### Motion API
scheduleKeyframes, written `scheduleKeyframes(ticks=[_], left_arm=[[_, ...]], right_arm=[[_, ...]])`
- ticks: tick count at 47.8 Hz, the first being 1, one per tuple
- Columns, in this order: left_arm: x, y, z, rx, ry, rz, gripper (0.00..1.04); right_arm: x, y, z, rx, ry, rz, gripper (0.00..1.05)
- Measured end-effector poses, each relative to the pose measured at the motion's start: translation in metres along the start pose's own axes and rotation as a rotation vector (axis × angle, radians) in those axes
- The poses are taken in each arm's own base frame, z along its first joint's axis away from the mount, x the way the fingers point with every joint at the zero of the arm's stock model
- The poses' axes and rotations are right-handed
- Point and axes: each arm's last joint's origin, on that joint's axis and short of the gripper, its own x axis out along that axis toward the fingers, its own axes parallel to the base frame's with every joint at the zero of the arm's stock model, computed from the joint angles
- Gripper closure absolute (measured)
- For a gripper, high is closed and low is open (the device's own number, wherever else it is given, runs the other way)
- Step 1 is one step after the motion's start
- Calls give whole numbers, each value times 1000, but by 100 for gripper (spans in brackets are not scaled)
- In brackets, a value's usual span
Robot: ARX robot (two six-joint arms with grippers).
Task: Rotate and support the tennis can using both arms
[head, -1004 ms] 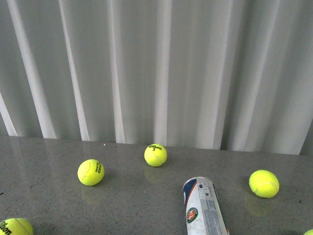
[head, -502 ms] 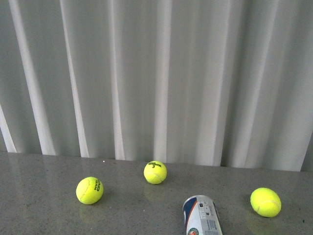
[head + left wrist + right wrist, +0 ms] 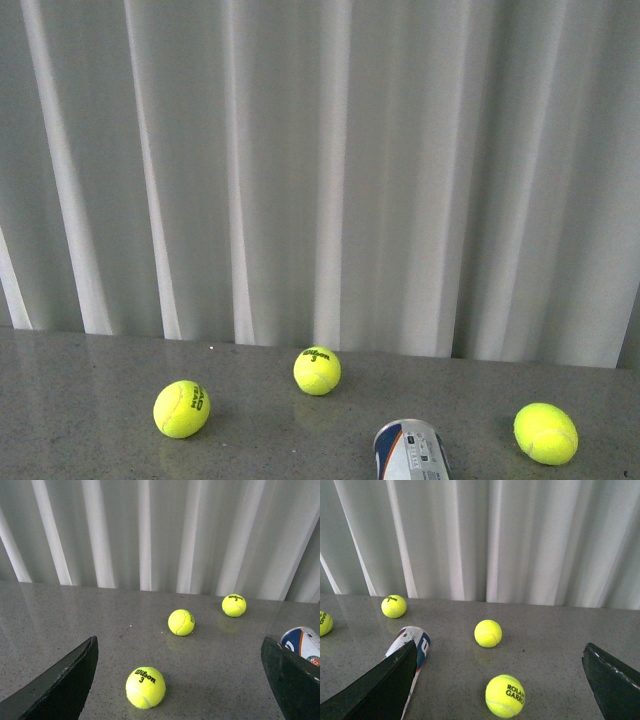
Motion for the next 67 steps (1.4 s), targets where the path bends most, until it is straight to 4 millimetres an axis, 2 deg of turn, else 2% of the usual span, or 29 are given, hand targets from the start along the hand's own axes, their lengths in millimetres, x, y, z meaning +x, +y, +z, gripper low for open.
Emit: scheduleKeyframes(ticks=[13,18,19,22,24,27,28,33,39,42,53,67], left_arm=[[0,0,0,0,0,0,7],[0,0,0,0,0,-1,7],[0,0,0,0,0,0,7],[0,0,0,0,0,0,7],[0,0,0,0,0,0,7],[0,0,0,0,0,0,7],[0,0,0,0,0,0,7],[0,0,0,0,0,0,7],[0,0,0,0,0,0,7],[0,0,0,0,0,0,7],[0,0,0,0,0,0,7],[0,0,0,0,0,0,7]], right_arm=[[0,0,0,0,1,0,7],[9,0,7,29,345,86,7],[10,0,7,30,357,86,7],[30,3,17,42,481,119,7],[50,9,23,53,523,151,7],[78,20,24,75,603,194,7],[81,22,23,79,616,200,7],[112,38,13,125,742,233,7],[156,64,-10,193,893,214,7],[171,74,-20,207,939,204,7],[201,100,-40,229,1018,270,7],[235,103,-54,257,1046,246,7]])
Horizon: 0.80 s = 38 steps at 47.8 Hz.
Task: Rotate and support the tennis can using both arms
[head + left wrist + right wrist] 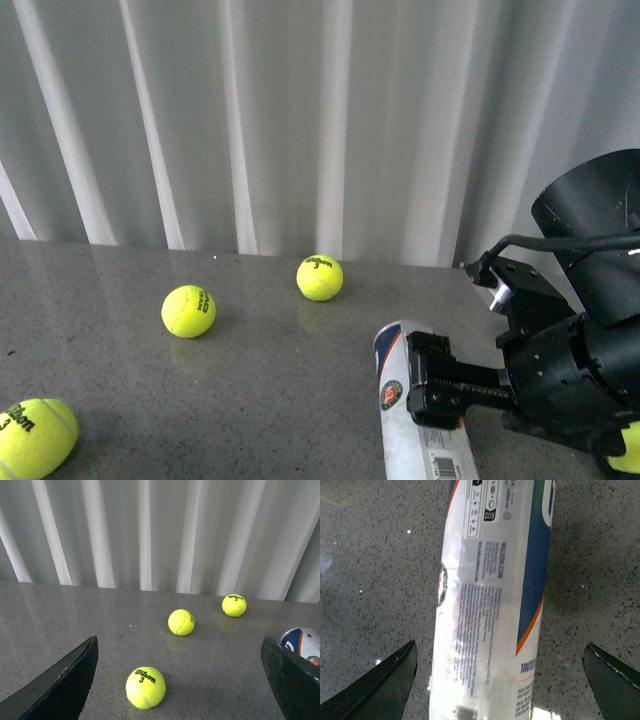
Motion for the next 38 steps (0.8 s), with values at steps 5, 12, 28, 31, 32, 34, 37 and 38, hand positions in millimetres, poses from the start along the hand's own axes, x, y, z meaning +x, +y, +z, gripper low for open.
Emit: scheduleKeyframes(ticks=[5,12,28,31,32,34,37,38], left_arm=[[0,0,0,0,0,0,7],[0,0,0,0,0,0,7],[0,0,0,0,0,0,7],[0,0,0,0,0,0,7],[0,0,0,0,0,0,7],[0,0,0,0,0,0,7],[0,0,0,0,0,0,7],[0,0,0,0,0,0,7]], right_arm=[[9,0,7,12,-3,6,7],[29,1,17,40,0,-9,7],[47,22,0,-37,73,-39,17],[46,22,-5,-68,81,-43,28],[44,22,-6,-80,80,-48,31],[41,20,-9,-108,79,-56,38],[35,16,-12,-174,67,-69,48],[31,16,-13,-215,52,-73,51]])
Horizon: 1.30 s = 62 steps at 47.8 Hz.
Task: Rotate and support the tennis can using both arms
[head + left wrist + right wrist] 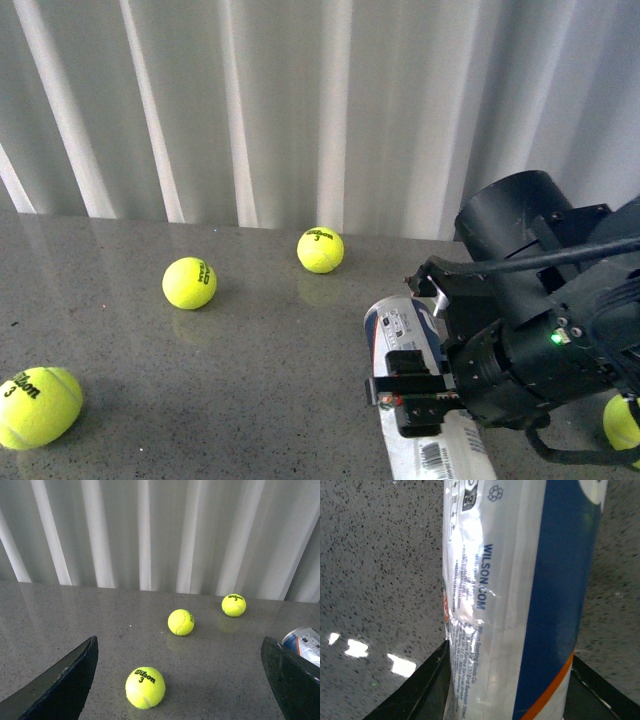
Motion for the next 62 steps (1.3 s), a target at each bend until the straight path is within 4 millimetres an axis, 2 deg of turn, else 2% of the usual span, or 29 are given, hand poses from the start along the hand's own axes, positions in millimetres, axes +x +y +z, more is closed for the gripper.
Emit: scheduleKeyframes(ticks=[10,11,12,13,17,21,24,28,38,50,56,59,62], left_arm=[[0,0,0,0,0,0,7],[0,0,0,0,0,0,7],[0,0,0,0,0,0,7],[0,0,0,0,0,0,7],[0,0,0,0,0,0,7],[0,0,0,0,0,0,7],[0,0,0,0,0,0,7],[0,0,0,0,0,0,7],[0,0,0,0,0,0,7],[0,0,0,0,0,0,7],[0,0,0,0,0,0,7],[0,0,0,0,0,0,7],[0,0,0,0,0,0,7]], right_arm=[[-34,0,3,-386,-232,-66,69],[-38,1,4,-454,-269,-70,70],[-46,3,6,-597,-326,-69,73],[-47,3,6,-616,-334,-69,73],[-56,6,9,-873,-395,-69,78],[-55,7,10,-1122,-405,-96,82],[-44,6,7,-1336,-384,-134,85],[-28,2,2,-1500,-310,-116,87],[7,-3,3,-1628,-229,-81,91],[24,-4,4,-1651,-236,-57,92],[27,-3,2,-1648,-232,-57,70],[28,-3,0,-1645,-234,-56,64],[28,-2,-3,-1625,-241,-44,49]])
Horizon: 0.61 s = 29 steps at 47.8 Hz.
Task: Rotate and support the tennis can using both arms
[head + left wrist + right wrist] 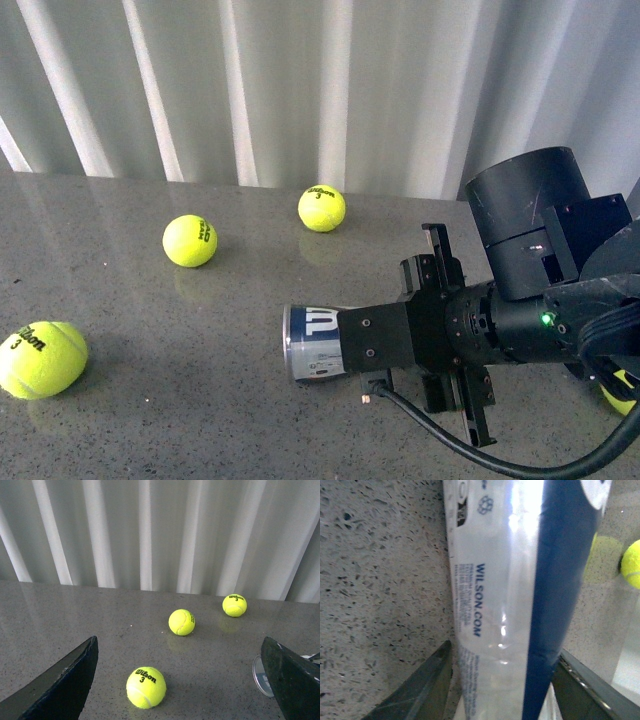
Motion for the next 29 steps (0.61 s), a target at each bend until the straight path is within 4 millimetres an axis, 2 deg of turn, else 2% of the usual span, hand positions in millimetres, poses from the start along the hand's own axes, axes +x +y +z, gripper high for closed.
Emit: scheduleKeyframes(ticks=[8,13,20,29], left_arm=[[0,0,0,0,0,0,7],[0,0,0,0,0,0,7],[0,0,0,0,0,0,7],[0,0,0,0,0,0,7]], right_arm=[[-3,4,5,82,-16,9,18],[-13,-2,13,163,-38,5,5],[-39,-19,24,279,-89,-30,7],[-63,-30,30,399,-125,-59,7]])
